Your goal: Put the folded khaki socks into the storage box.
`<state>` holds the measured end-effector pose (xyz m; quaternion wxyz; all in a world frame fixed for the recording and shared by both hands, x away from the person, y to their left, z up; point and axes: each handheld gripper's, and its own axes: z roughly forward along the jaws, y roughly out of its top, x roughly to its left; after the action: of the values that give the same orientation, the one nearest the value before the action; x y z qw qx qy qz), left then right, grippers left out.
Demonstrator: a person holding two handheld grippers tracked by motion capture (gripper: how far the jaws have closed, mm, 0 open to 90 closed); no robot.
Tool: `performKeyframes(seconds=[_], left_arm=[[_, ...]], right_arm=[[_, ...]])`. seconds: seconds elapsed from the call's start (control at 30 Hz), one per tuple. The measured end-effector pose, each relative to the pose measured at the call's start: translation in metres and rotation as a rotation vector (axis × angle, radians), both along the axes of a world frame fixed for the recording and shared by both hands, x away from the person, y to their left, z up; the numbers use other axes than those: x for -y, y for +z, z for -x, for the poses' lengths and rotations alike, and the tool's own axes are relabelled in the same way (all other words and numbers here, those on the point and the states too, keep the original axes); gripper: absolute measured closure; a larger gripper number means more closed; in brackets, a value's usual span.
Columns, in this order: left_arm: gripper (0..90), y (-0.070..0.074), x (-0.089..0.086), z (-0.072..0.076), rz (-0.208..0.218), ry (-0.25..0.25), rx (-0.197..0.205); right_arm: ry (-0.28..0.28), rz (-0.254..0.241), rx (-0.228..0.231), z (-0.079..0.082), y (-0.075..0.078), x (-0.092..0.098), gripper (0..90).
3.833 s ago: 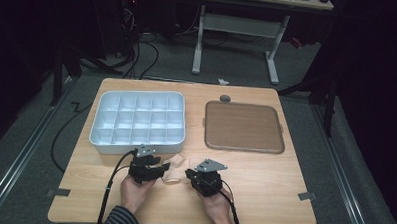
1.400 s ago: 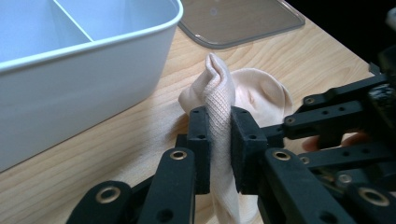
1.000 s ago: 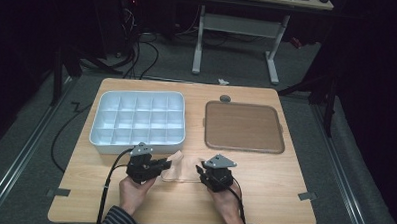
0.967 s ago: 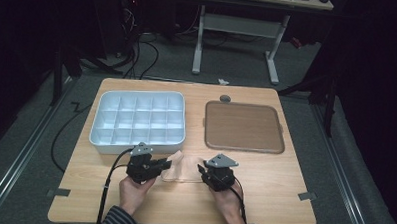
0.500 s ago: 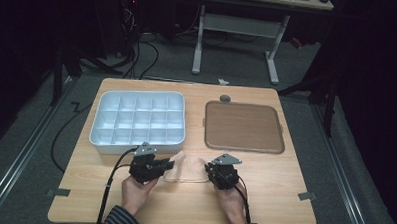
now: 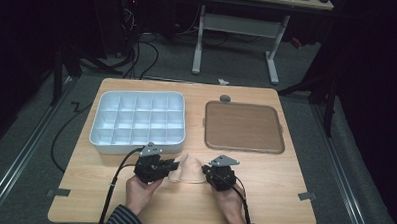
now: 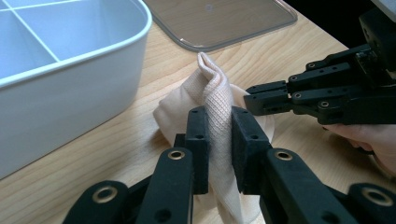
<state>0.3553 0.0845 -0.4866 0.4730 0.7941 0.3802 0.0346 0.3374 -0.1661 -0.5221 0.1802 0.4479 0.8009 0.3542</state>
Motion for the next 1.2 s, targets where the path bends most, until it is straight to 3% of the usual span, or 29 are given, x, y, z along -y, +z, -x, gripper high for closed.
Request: performKeyframes(seconds=[0.87, 1.2], left_arm=[[72.3, -0.017, 0.033, -0.008, -0.057, -0.027, -0.017], [77.8, -0.024, 0.042, -0.011, -0.082, -0.049, -0.029]], right_arm=[[0.026, 0.001, -0.004, -0.002, -0.002, -0.002, 86.6], [0.028, 0.003, -0.005, -0.003, -0.002, -0.002, 86.6]])
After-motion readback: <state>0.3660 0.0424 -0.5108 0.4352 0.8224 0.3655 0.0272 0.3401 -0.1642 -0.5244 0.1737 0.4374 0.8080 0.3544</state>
